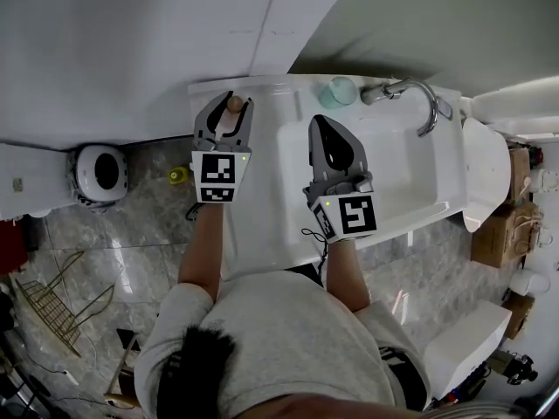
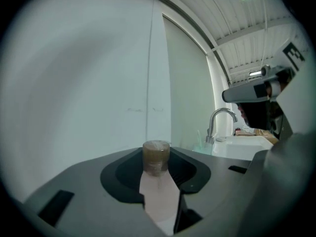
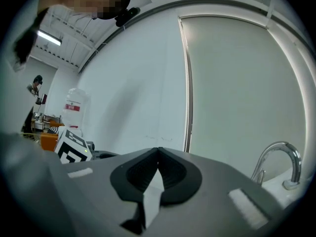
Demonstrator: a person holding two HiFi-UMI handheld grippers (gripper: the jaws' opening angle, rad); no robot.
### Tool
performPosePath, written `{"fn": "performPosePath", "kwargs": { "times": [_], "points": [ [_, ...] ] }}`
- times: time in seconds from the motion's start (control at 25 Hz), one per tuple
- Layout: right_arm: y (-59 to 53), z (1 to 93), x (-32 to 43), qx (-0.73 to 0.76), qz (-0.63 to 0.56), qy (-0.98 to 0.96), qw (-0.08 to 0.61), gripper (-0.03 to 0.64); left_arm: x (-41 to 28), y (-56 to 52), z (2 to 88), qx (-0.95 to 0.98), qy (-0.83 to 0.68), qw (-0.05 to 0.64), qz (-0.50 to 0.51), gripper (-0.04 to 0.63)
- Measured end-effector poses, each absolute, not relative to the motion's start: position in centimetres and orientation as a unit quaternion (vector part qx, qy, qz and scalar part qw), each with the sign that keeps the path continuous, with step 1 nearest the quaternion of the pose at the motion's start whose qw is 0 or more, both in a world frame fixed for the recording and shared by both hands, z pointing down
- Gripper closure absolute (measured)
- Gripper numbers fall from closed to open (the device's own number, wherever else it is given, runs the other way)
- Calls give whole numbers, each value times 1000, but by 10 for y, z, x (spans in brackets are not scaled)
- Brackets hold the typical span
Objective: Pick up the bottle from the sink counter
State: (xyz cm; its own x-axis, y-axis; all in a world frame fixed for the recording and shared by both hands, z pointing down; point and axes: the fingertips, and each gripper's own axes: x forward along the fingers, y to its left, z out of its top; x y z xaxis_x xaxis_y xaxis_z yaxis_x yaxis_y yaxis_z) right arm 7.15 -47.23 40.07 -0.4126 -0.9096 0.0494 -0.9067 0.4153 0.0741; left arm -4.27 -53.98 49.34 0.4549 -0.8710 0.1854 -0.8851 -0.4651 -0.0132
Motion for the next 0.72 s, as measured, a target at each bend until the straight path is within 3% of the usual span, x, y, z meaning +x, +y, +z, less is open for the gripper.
{"fn": "performPosePath", "kwargs": {
  "times": [0.72],
  "points": [
    [-428, 359, 85, 529, -33, -848, 6, 606, -52, -463, 382, 856, -516, 5, 43, 453]
  ]
}}
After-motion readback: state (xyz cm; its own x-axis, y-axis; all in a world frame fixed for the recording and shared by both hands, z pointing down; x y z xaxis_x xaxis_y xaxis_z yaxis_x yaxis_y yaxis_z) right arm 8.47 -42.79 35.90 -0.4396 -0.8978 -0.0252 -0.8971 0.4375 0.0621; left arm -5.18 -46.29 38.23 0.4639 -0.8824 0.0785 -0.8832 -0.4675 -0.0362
